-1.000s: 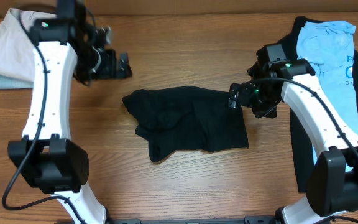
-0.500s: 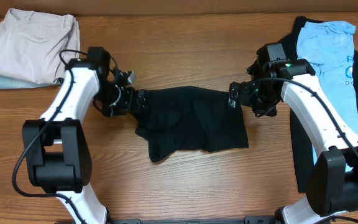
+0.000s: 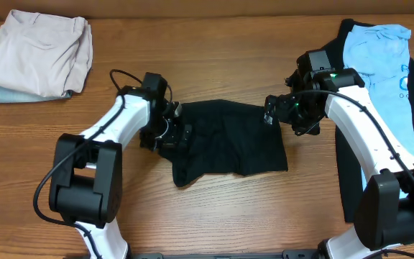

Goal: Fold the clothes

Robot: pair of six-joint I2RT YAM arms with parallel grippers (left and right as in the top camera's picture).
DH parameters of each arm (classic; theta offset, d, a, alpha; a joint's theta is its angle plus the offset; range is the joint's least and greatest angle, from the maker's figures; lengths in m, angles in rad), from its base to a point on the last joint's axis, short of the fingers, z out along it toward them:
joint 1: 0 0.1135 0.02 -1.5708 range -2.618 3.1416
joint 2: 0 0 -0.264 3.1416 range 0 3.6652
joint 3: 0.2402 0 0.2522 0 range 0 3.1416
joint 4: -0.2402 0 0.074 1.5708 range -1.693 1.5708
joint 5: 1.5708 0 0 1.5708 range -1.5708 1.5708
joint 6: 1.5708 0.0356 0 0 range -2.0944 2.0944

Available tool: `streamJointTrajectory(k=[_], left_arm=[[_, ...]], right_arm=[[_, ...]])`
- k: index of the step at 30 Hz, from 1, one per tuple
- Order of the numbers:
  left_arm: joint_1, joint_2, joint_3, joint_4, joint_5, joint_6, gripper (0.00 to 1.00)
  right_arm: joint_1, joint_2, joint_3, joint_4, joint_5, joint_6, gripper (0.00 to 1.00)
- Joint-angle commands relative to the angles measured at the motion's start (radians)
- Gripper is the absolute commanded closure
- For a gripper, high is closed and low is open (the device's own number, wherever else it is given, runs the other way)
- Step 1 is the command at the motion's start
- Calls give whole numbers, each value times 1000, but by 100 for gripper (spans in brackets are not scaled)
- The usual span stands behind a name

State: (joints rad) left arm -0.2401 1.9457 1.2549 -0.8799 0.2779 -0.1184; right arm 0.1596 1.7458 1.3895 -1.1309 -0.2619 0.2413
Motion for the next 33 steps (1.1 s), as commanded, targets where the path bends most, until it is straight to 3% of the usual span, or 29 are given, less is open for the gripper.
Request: streamJointTrajectory(k=[1, 2, 5, 9, 10, 19, 25, 33], left_arm=[[-33, 12, -39, 11, -81, -116, 4], [-39, 12, -42, 14, -90, -128, 9], [-47, 12, -42, 14, -142, -166, 36], [-31, 9, -39, 8, -206, -196, 90], [-21, 7, -32, -5, -224, -196, 96], [66, 0, 265, -334, -506, -137, 96], [37, 0, 473, -467, -425, -113, 96], [-149, 13, 492, -450, -288, -115, 96]], right_arm=[[2, -2, 19, 0, 10, -5, 0], [2, -2, 19, 0, 11, -5, 0], [2, -2, 19, 0, 11, -5, 0], [2, -2, 19, 2, 10, -5, 7], [2, -2, 19, 3, 10, -5, 7], [2, -2, 19, 15, 11, -5, 7], [2, -2, 19, 26, 10, -5, 6], [2, -2, 19, 26, 11, -5, 5]])
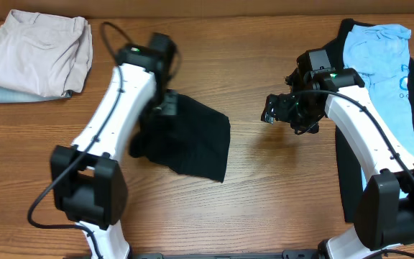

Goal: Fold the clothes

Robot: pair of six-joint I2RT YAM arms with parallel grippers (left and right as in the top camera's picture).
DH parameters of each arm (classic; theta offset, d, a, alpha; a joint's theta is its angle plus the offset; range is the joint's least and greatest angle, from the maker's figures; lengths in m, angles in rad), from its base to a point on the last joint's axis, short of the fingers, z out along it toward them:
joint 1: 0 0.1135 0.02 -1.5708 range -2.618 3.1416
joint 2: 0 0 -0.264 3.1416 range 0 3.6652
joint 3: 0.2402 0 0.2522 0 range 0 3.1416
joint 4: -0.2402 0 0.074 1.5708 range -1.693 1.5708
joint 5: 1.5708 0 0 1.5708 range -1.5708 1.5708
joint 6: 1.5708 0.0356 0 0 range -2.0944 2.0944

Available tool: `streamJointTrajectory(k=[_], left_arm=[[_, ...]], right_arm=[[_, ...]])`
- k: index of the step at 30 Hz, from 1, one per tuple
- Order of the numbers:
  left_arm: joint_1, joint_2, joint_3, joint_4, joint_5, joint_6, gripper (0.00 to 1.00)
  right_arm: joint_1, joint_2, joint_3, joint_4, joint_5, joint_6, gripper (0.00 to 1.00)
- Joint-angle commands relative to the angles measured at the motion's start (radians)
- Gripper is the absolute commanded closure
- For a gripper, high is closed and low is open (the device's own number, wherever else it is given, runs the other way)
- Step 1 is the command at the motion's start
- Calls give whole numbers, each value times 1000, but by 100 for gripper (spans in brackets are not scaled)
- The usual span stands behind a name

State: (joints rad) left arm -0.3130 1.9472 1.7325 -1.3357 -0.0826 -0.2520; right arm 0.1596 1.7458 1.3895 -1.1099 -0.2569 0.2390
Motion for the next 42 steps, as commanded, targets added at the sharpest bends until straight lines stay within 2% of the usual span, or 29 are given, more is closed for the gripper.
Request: streamJointTrajectory(k=[1, 6, 7, 9, 10, 11, 12, 17, 21, 26, 33, 37, 42], left_arm=[[-105, 13, 9, 12, 77, 19, 95], [-253, 28, -3, 42, 77, -12, 90], [-283, 30, -3, 59, 77, -19, 87], [-338, 37, -3, 97, 73, -18, 61], [-362, 41, -3, 117, 73, -19, 43], [-381, 41, -3, 135, 73, -24, 16], [-395, 42, -3, 146, 73, -35, 0], [-394, 42, -3, 169, 55, -118, 0], [-338, 38, 23, 167, 56, -122, 0], [-252, 12, 184, 90, 53, -122, 0], [-100, -32, 415, 20, 47, -86, 0], [-12, -29, 419, -16, 46, -72, 0], [72, -23, 368, -39, 2, -36, 0]], right_arm=[[2, -2, 19, 5, 6, -3, 6], [1, -2, 19, 10, 22, -3, 5], [-1, -2, 19, 14, 21, -3, 5], [-11, -3, 19, 24, 20, 1, 6], [-18, -3, 19, 26, 18, 1, 6], [-28, -3, 20, 27, 12, 1, 6], [-40, -4, 20, 27, 3, 0, 5], [-122, -18, 20, 25, -60, 0, 2], [-174, -36, 20, 22, -116, -16, 2], [-156, -40, 20, 4, -123, -38, 2], [-19, -68, 20, 8, -130, -74, 14], [105, -95, 20, 0, -81, -116, 25], [268, -96, 12, 37, 24, -116, 25]])
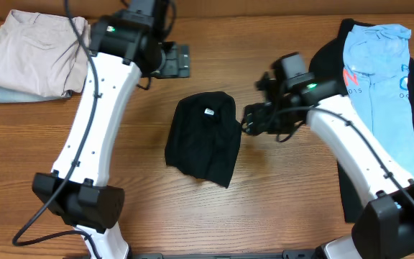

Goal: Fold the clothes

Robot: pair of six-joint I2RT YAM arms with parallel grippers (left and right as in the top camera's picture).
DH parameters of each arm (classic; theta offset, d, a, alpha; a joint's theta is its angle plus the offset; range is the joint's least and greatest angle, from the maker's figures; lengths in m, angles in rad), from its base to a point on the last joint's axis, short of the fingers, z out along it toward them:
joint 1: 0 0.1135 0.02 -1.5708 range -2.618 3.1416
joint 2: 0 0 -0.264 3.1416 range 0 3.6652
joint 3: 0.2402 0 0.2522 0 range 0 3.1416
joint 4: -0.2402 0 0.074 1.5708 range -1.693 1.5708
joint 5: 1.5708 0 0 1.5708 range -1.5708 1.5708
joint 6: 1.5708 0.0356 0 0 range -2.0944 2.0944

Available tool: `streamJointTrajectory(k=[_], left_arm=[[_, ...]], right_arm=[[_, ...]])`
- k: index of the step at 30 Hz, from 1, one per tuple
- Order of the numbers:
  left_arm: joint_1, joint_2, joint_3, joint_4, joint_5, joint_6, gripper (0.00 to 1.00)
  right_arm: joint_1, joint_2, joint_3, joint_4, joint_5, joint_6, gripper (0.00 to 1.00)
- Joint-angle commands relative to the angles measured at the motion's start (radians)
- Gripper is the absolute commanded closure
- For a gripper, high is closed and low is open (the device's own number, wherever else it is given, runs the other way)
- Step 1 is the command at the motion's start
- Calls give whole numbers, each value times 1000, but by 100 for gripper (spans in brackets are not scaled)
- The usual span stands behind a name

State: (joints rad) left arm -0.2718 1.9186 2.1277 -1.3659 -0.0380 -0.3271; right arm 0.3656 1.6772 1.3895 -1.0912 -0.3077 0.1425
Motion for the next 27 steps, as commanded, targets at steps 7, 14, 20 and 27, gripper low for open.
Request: streamJointTrajectory(k=[7, 14, 20, 27], left_arm=[[116, 6, -98, -15, -95, 39, 0], [163, 6, -148, -20, -100, 59, 0], [169, 6, -158, -16, -100, 59, 0], [169, 6, -158, -13, -100, 67, 0]], right_arm=[[245, -26, -55, 181, 245, -21, 30], [287, -17, -188, 339, 288, -20, 45], [287, -22, -204, 339, 238, -15, 91], [274, -100, -150, 213, 213, 152, 96]])
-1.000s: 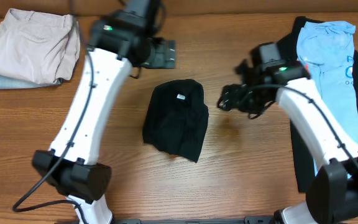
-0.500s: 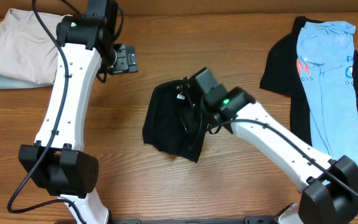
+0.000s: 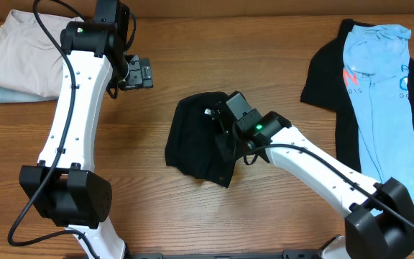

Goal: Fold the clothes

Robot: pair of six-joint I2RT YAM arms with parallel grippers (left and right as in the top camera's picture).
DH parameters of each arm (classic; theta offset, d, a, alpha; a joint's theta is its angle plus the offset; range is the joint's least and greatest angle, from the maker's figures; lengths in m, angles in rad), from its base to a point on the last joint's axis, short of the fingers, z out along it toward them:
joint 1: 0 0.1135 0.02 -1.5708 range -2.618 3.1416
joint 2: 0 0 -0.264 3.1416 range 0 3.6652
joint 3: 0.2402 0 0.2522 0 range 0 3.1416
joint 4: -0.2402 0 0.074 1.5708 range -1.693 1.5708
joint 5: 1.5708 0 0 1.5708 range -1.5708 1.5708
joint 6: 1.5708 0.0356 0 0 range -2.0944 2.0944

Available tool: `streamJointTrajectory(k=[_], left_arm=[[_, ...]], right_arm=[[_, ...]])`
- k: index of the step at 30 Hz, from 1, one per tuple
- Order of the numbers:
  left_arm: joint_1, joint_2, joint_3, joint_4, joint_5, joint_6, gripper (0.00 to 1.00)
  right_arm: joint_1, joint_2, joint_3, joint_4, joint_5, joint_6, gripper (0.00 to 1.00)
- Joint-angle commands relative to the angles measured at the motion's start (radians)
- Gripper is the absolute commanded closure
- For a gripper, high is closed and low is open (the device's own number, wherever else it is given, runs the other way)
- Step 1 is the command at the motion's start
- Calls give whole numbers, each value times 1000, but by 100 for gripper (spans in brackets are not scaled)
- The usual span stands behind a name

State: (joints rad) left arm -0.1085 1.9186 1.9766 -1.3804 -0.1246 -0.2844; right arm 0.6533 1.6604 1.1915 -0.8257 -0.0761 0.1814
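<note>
A black garment (image 3: 192,147) lies folded in a compact bundle at the middle of the table, a small white label (image 3: 208,111) showing near its top. My right gripper (image 3: 223,133) is down on the garment's right half; dark fingers against dark cloth hide how the jaws stand. My left gripper (image 3: 142,75) hovers at the back left, apart from the garment, open with nothing in it.
A folded beige stack (image 3: 34,47) with a pale blue piece (image 3: 4,93) under it sits at the back left corner. At the right edge a light blue shirt (image 3: 379,79) lies on a black shirt (image 3: 325,79).
My right gripper has moved left from the garment's right edge onto the garment. My left gripper has moved left, toward the beige stack. The bundle keeps about the same shape.
First both grippers were at the two ends of the black garment, spread out at the centre. Then the left gripper had it gathered toward the left, the right gripper apart. Later it lay folded, left gripper away at the back. Now the right gripper rests on it.
</note>
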Motion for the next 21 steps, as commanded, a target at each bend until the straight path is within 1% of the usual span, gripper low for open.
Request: streamJointTrajectory(k=[1, 5, 7, 10, 11, 12, 13, 14, 15, 16, 17, 21], left_arm=[[5, 6, -7, 2, -14, 33, 0], [5, 6, -7, 2, -18, 84, 0], [5, 6, -7, 2, -18, 91, 0], [5, 6, -7, 6, -16, 90, 0], [5, 6, -7, 8, -16, 90, 0], [5, 6, -7, 8, -13, 90, 0], [5, 6, -7, 8, -13, 90, 0], [5, 6, -7, 7, -13, 90, 0], [5, 6, -7, 6, -13, 90, 0], [5, 6, -7, 6, -13, 90, 0], [5, 6, -7, 7, -13, 90, 0], [5, 6, -7, 8, -13, 90, 0]], right_arm=[[-20, -101, 66, -109, -27, 156, 96], [-33, -142, 81, -313, -49, 259, 96], [-30, -138, 70, -382, -55, 269, 96], [-13, -132, 16, -393, -84, 269, 96], [-7, -129, -8, -380, -91, 269, 94], [-2, -128, -29, -367, -97, 269, 81], [1, -128, -51, -354, -103, 269, 65], [2, -128, -68, -344, -105, 268, 45], [2, -128, -76, -339, -105, 268, 37], [0, -128, -75, -336, -105, 268, 32], [-5, -130, -68, -331, -106, 269, 30], [-15, -135, 38, -319, -102, 256, 30]])
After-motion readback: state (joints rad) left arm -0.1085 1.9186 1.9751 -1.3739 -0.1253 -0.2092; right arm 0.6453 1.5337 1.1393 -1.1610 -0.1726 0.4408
